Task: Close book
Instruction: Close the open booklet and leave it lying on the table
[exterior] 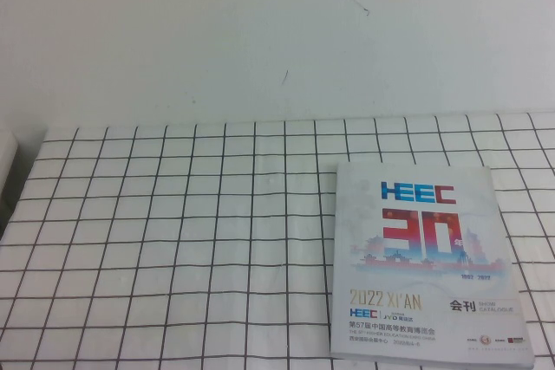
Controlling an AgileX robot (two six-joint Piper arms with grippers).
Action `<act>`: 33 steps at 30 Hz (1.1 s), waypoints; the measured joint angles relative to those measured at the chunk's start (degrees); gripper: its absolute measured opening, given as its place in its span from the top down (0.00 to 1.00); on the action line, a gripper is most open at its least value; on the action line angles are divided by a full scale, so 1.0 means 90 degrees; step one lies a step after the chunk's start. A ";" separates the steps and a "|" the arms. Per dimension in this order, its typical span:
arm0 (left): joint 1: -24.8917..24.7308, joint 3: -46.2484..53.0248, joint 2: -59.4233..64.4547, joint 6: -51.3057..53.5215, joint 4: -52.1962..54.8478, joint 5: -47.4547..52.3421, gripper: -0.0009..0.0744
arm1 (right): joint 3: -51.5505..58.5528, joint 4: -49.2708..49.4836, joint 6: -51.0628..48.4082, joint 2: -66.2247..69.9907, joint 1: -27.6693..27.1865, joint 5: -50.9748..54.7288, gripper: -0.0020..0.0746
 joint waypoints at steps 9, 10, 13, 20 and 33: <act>0.0063 0.0000 -0.0017 -0.0014 -0.0036 0.0725 0.99 | 0.0000 0.0014 0.0000 0.0010 0.0000 0.0000 0.98; 0.0063 0.0000 -0.0017 -0.0014 -0.0041 0.0725 0.99 | 0.0000 0.0014 0.0000 0.0010 0.0000 0.0000 0.98; 0.0063 0.0000 -0.0017 -0.0002 -0.0041 0.0725 0.99 | 0.0000 0.0014 0.0000 0.0010 0.0000 0.0000 0.98; 0.0063 0.0000 -0.0017 0.0011 -0.0041 0.0725 0.99 | 0.0000 0.0014 0.0000 0.0010 0.0000 0.0000 0.98; 0.0063 -0.0011 -0.0028 0.0011 -0.0065 0.0774 0.99 | 0.1334 -0.0057 -0.0175 -0.0994 -0.0059 -0.1097 0.98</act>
